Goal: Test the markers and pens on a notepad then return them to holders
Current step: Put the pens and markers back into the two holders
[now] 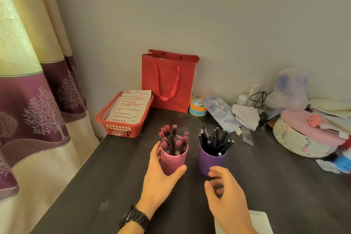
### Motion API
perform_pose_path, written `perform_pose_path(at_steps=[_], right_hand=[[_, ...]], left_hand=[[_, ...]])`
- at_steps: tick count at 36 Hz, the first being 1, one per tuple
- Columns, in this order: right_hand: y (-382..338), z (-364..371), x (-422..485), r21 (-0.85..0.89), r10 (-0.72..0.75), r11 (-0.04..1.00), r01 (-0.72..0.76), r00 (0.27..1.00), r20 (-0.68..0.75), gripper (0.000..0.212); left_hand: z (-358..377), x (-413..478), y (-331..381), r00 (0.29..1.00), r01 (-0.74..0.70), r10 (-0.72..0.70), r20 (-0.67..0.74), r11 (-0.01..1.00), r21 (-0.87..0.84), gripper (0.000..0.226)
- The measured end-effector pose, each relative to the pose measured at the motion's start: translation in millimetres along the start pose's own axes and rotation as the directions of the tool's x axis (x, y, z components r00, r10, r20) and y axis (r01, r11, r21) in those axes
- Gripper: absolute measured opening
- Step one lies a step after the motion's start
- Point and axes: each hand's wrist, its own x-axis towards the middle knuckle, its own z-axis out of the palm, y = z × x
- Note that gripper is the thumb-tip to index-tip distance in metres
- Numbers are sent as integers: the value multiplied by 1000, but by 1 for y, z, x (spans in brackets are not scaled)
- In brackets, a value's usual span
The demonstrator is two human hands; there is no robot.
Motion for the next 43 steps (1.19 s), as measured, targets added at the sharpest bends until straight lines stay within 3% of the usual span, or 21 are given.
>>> perform_pose_path(at_steps=[4, 7, 11, 23, 34, 36, 39, 43], right_hand=[[16, -19, 10, -165, 37, 985, -43, 999, -39, 50], [19, -29, 23, -273, 77, 961, -51, 994, 83, 74], [19, -28, 33, -370, 57, 929, 8, 985, 164, 75], [26, -6, 32, -340, 25, 940, 38, 983, 181, 93], [21, -10, 36, -286, 12, 957, 51, 977, 214, 86], [21, -11, 36, -282, -3, 957, 74, 970, 243, 88], [22, -13, 37, -275, -2, 958, 76, 965, 261, 89], [24, -15, 39, -265, 18, 963, 55, 964, 266, 88]], left_hand=[[8, 11, -2, 999, 38, -36, -20, 993, 115, 97], [13, 21, -4, 999, 39, -42, 14, 985, 165, 95], [17, 32, 0, 998, 29, -38, 45, 984, 178, 95], [29, 37, 6, 996, 55, -68, 57, 976, 211, 95], [28, 41, 9, 993, 19, -54, 106, 951, 308, 98], [21, 37, 1, 992, -11, -50, 120, 888, 460, 102], [9, 26, -17, 993, -1, -91, 73, 615, 789, 93], [4, 11, -31, 988, 44, -149, 38, 511, 858, 80]])
